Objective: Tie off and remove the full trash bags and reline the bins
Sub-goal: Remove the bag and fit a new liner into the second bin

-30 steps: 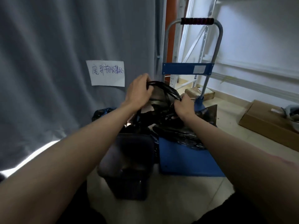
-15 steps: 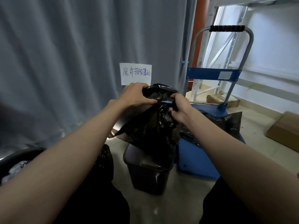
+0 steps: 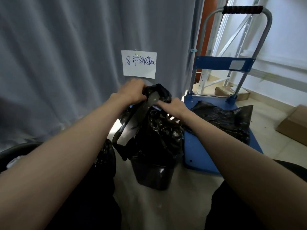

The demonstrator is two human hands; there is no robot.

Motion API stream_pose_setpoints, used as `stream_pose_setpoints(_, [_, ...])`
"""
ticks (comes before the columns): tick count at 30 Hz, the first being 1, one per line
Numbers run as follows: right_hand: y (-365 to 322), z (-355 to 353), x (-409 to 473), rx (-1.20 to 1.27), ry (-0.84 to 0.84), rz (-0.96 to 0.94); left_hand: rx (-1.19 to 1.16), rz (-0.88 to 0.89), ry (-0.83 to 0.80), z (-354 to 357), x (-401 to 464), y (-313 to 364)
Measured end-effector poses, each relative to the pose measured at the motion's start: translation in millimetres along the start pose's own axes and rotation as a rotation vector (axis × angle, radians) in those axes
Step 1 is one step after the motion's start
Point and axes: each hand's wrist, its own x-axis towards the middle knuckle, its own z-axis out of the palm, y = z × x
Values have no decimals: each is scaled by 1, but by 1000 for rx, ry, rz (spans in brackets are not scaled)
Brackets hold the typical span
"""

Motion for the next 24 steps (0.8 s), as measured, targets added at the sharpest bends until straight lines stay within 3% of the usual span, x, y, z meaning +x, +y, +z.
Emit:
stream_pose_setpoints(2, [5,8,-4,-420,-46,-10,54,-8,-44,9,0,-2])
stream_pose_setpoints(4, [12,12,-6,-605,-150,65,93,10,-153,18,-1,-3])
stream_pose_setpoints(8, [31,21,-4,-452,-590,467,106,50,-500,41,-1,-3])
stream_pose_setpoints(11, [43,28,0,-231,-790,570,124,87,-567,53,4,-1])
stream_pose_setpoints(13, [49,35,7,-66,-745,547,119,96,-589,57,7,3])
stream_pose_setpoints(20, [70,41,39,63,-164,296,181,132,-538,79,12,3])
stream_pose_setpoints(22, [74,31,40,-42,-134,231,196,130,-531,87,11,-2])
stream_pose_setpoints(24, [77,25,32,-117,-279,278,226,119,-551,92,8,-9])
